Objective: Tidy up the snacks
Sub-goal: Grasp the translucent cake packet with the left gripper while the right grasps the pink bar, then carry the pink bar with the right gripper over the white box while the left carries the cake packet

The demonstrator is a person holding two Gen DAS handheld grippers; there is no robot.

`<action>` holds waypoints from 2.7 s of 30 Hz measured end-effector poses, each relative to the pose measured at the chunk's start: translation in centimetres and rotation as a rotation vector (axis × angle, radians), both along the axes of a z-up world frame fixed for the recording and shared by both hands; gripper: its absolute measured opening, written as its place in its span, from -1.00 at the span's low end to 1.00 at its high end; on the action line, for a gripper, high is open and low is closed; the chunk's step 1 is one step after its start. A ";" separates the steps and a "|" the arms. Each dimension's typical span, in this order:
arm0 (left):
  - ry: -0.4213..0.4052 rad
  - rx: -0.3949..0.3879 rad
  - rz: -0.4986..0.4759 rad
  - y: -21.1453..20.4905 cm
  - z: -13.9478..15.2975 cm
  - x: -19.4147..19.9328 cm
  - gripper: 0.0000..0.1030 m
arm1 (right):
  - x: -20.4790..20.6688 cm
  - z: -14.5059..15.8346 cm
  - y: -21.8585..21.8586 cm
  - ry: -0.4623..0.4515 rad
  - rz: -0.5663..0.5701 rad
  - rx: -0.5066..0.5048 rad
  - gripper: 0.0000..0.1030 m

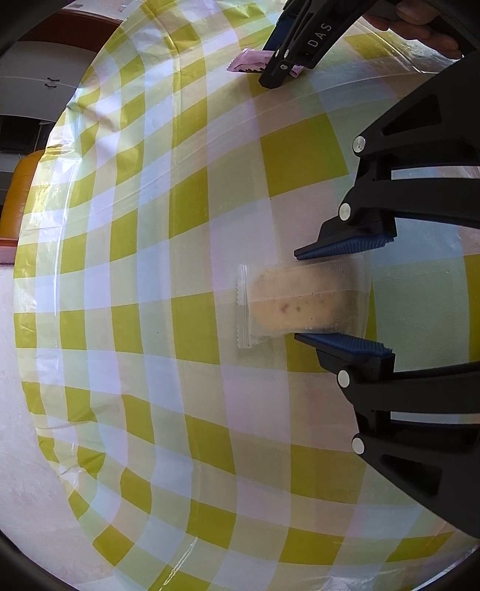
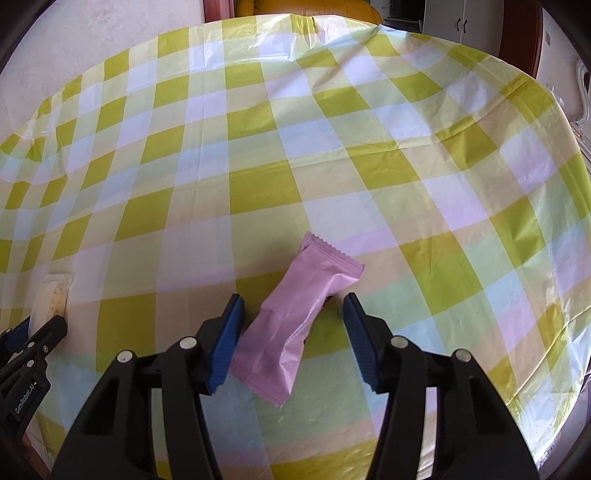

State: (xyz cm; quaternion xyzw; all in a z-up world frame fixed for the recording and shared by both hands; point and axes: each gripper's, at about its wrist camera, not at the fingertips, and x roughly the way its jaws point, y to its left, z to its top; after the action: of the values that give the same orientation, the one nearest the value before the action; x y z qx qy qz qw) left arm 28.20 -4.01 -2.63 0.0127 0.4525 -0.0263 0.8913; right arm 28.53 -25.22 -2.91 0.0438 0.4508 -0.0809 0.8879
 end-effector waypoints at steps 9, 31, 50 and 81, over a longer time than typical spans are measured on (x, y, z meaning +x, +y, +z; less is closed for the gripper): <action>0.004 -0.030 -0.030 -0.6 0.0 -1.0 -0.30 | -1.8 0.2 -1.3 0.003 0.042 0.058 -0.56; 0.002 -0.101 -0.110 -3.0 1.3 -3.5 -0.31 | -9.0 1.8 -6.1 0.015 -0.012 -0.007 -0.60; 0.012 -0.120 -0.319 -12.1 3.5 -9.3 -0.31 | -16.0 3.4 -11.0 0.005 -0.096 -0.027 -0.60; 0.170 -0.158 -0.709 -27.2 3.8 -20.7 -0.30 | -28.3 1.0 -20.9 0.074 -0.268 -0.009 -0.60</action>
State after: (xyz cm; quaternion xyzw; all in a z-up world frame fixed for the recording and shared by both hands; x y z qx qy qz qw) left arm 7.50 -31.17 1.18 0.0976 0.4888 -0.3694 0.7843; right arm 0.24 -46.08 -1.88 0.0968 0.4731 -0.2023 0.8520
